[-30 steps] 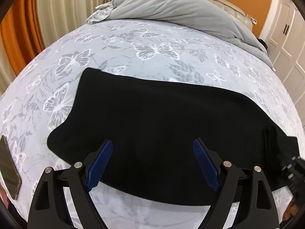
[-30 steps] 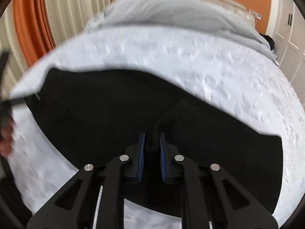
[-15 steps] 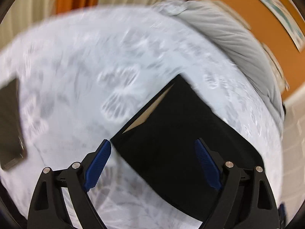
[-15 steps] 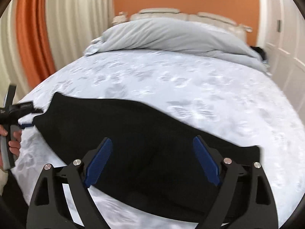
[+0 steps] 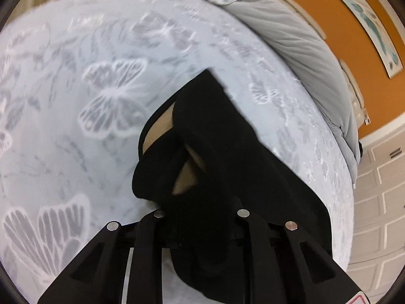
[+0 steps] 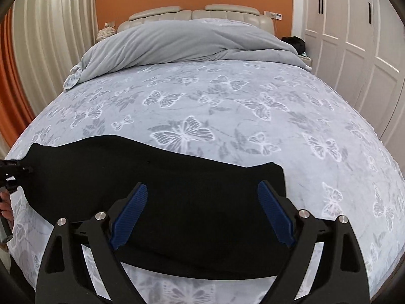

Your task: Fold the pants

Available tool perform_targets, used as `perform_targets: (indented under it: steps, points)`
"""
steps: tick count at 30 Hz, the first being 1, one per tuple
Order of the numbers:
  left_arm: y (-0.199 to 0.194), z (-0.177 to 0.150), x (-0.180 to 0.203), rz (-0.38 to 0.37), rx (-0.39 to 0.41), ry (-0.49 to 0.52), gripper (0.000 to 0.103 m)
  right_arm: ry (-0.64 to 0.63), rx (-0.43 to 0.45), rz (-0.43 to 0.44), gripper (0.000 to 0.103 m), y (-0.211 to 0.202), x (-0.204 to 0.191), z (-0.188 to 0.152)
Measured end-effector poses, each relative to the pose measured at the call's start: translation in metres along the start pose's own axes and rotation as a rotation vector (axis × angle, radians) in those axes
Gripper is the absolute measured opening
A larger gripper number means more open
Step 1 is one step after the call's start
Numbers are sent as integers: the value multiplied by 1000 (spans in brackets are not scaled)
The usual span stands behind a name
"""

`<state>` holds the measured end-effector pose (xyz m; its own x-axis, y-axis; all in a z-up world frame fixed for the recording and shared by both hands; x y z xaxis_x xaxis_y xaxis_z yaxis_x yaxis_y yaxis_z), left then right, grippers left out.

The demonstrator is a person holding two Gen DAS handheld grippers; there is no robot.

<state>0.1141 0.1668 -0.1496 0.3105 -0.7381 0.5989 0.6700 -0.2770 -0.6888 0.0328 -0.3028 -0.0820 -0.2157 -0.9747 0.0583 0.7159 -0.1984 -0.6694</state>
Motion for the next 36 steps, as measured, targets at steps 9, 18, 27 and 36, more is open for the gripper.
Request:
perform_targets:
  steps: [9, 18, 27, 36]
  points:
    - [-42, -57, 178, -178, 87, 515, 14, 81, -10, -42, 87, 2, 41, 4]
    - [32, -231, 230, -70, -213, 897, 37, 153, -102, 55, 87, 17, 53, -11]
    - [-2, -203, 214, -147, -85, 805, 68, 204, -175, 327, 90, 12, -5, -9]
    - [-3, -219, 191, -121, -171, 797, 86, 227, -310, 486, 91, 24, -51, -27]
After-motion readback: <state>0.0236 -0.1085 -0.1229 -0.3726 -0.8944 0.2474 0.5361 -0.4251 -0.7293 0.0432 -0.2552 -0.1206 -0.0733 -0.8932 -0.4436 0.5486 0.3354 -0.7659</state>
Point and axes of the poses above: each gripper's, at about its wrist camera, not at the fingertips, and y roughly the way its jaws point, x to its right, z to its top, the point moved 8 cm from there along y, roughly the way its jaws point, and after that the axes turned 8 degrees about -z, right-handed, at the moved point
